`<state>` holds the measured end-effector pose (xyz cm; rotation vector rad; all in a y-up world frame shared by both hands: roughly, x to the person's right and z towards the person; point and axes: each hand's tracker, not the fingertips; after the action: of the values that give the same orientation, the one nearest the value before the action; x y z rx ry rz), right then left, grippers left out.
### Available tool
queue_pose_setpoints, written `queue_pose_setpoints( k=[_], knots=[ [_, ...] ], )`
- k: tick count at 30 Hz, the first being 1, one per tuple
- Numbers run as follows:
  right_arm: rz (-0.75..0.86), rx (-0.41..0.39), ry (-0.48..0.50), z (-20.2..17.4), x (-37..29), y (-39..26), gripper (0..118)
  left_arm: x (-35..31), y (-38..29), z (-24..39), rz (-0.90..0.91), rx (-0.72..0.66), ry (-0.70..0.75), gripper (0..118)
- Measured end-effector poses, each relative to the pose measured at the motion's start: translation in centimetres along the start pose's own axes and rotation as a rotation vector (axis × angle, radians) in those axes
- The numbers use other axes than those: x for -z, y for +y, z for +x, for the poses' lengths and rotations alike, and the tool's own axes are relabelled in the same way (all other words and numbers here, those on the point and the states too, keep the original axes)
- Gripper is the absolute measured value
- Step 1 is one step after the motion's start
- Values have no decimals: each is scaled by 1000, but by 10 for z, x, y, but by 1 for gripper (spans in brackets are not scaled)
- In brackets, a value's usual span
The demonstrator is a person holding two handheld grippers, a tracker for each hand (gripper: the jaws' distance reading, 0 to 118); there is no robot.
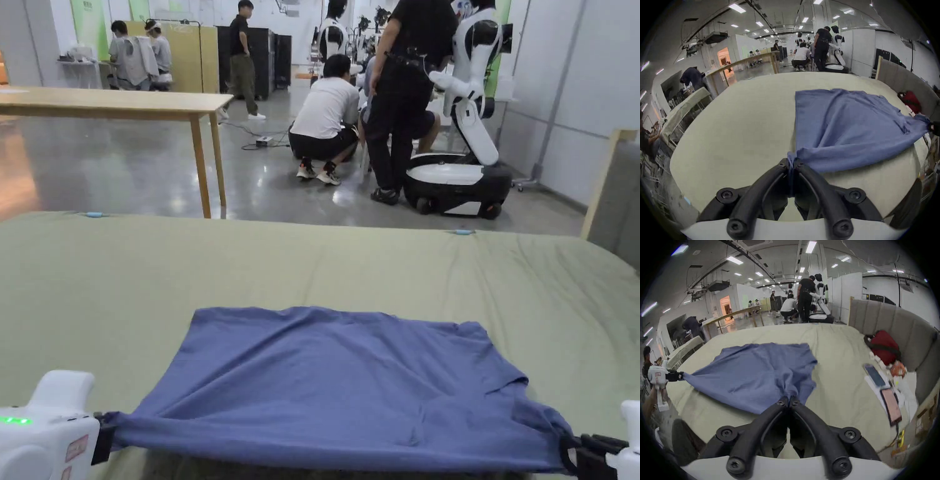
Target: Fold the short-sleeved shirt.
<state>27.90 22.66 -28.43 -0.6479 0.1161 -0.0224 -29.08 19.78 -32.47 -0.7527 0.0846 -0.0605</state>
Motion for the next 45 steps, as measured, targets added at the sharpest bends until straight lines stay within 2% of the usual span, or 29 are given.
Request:
queue_pose_setpoints(
  k=[7,13,17,18,19,20,21,22,26,27,28,29,30,31,36,40,41,42,43,44,45],
  knots=[
    [-36,61,14,10,-33,-53,2,-36,-52,-13,-14,-80,-48,2],
    [-51,75,11,13,-24,-60,2,-39,-66,-6,-35,-56,-62,2],
    [-63,69,5,14,-16,-60,5,-25,-72,-8,-42,-87,-70,2],
    [-74,72,10,15,-14,-60,17,-24,-73,-9,-50,-91,-81,6],
    [-86,72,4,14,-13,-61,46,-25,-75,-7,-55,-91,-82,19],
    [-96,63,-18,13,-11,-61,105,-25,-77,-7,-54,-93,-81,69],
    [-115,61,-32,13,-9,-62,118,-23,-79,-7,-54,-102,-86,107],
    [-64,61,-54,13,-15,-64,114,-24,-82,-8,-75,-120,-90,116],
    [-61,80,-59,-3,-30,-53,115,-37,-80,-8,-25,-196,-67,108],
    [-51,68,-79,-3,-28,-55,114,-40,-80,-9,4,-212,-60,99],
    [-44,52,-93,0,-21,-60,108,-47,-78,-8,20,-214,-54,79],
    [-26,40,-113,-3,-25,-61,75,-55,-77,-7,58,-205,-33,37],
    [23,39,-135,-5,-29,-62,31,-61,-77,-6,81,-181,-2,6],
    [54,52,-135,-6,-34,-63,1,-65,-77,-5,101,-156,37,3],
    [42,73,-133,-4,-33,-68,1,-71,-79,-12,87,-114,29,3],
    [17,47,-148,-4,-29,-74,1,-53,-83,-21,-4,-125,-40,3],
    [4,66,-139,-5,-30,-74,1,-49,-84,-23,-13,-139,-55,8],
    [0,68,-137,-5,-30,-75,1,-47,-84,-26,-23,-167,-73,31],
    [-7,70,-130,-5,-30,-75,1,-43,-83,-27,-53,-189,-85,79],
    [-7,72,-129,-5,-30,-76,1,-36,-83,-28,-86,-191,-107,118],
    [-10,79,-126,-4,-30,-76,1,-40,-81,-30,6,-202,-135,114]
  ],
)
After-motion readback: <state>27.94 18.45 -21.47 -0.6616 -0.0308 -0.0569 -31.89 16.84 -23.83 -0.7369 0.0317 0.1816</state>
